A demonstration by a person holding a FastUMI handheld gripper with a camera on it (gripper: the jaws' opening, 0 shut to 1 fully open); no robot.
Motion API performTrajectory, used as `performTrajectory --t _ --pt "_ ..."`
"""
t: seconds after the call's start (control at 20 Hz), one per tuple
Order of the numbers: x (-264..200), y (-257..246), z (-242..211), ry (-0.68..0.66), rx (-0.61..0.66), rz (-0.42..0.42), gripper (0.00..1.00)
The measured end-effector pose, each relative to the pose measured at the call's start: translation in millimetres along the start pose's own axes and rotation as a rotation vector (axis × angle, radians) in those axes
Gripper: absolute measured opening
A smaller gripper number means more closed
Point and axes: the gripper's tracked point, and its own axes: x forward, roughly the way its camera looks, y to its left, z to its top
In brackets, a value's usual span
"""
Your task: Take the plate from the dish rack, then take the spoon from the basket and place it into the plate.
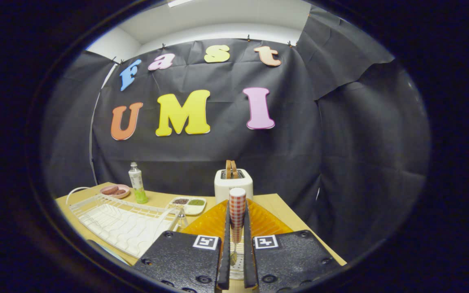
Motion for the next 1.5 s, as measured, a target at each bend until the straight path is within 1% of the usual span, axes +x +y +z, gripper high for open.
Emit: performTrajectory --t 0.3,0.5,0.65,0.9,1.1,1.35,1.5 --pt "-56 29 45 -0.07 -0.037 -0.001 0.19" --pt "-95 70 54 -0.06 -0.002 0.044 0.19" --pt "-119 110 46 -0.042 0.025 0.092 0.19" --pt "-150 181 12 0.037 0.059 0.171 0.19" --pt "-173 222 -1 0.045 0.033 0.189 0.19" --pt "-195 266 -17 0.062 0.073 0.226 0.19" --pt "-200 289 -39 0.101 0.08 0.258 0.19"
